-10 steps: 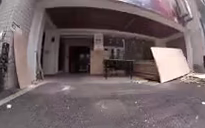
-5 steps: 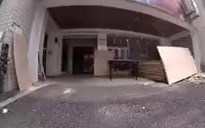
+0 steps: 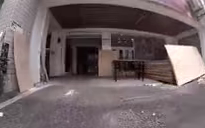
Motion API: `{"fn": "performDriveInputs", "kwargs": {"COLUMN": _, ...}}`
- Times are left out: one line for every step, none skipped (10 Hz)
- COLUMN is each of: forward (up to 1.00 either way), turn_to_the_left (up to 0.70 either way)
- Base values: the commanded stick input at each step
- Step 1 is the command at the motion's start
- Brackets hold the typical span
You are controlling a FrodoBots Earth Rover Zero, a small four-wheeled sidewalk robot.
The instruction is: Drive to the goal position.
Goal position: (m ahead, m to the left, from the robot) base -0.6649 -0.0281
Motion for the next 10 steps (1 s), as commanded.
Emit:
{"fn": "performDriveInputs", "kwargs": {"forward": 0.45, "turn_to_the_left": 0.27}}
{"fn": "performDriveInputs", "kwargs": {"forward": 0.45, "turn_to_the_left": 0.27}}
{"fn": "performDriveInputs", "kwargs": {"forward": 0.45, "turn_to_the_left": 0.27}}
{"fn": "performDriveInputs", "kwargs": {"forward": 0.45, "turn_to_the_left": 0.27}}
{"fn": "performDriveInputs", "kwargs": {"forward": 0.45, "turn_to_the_left": 0.27}}
{"fn": "performDriveInputs", "kwargs": {"forward": 0.45, "turn_to_the_left": 0.27}}
{"fn": "performDriveInputs", "kwargs": {"forward": 0.45, "turn_to_the_left": 0.27}}
{"fn": "performDriveInputs", "kwargs": {"forward": 0.45, "turn_to_the_left": 0.27}}
{"fn": "performDriveInputs", "kwargs": {"forward": 0.45, "turn_to_the_left": 0.27}}
{"fn": "performDriveInputs", "kwargs": {"forward": 0.45, "turn_to_the_left": 0.27}}
